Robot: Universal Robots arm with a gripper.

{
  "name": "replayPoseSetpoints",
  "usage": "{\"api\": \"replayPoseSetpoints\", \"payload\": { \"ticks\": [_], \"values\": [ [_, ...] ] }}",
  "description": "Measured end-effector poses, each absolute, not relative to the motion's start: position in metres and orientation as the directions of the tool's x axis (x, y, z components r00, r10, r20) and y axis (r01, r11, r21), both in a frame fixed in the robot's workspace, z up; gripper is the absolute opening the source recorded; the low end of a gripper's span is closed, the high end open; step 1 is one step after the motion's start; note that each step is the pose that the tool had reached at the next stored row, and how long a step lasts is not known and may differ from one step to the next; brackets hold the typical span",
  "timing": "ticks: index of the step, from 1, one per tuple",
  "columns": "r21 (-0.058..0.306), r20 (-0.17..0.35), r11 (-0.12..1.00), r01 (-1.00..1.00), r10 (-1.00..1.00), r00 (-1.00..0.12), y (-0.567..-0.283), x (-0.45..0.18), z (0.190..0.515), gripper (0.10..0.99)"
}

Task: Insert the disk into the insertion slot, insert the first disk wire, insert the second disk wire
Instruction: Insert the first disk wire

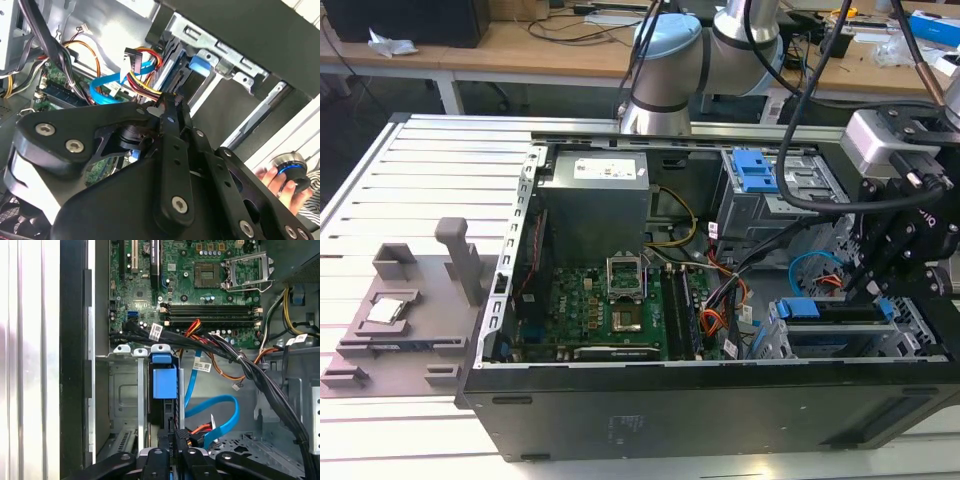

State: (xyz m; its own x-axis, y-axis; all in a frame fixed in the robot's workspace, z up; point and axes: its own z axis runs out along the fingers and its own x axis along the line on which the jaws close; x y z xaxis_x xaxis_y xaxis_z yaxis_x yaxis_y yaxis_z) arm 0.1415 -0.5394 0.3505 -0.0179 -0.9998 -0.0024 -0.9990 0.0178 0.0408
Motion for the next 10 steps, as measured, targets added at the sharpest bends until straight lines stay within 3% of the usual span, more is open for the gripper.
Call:
{"api": "replayPoseSetpoints", "payload": {
  "ticks": [10],
  "values": [
    [0.041,-0.005,0.018,-0.999,-1.000,-0.018,-0.5343,0.1459,0.3448,0.165]
  ]
}}
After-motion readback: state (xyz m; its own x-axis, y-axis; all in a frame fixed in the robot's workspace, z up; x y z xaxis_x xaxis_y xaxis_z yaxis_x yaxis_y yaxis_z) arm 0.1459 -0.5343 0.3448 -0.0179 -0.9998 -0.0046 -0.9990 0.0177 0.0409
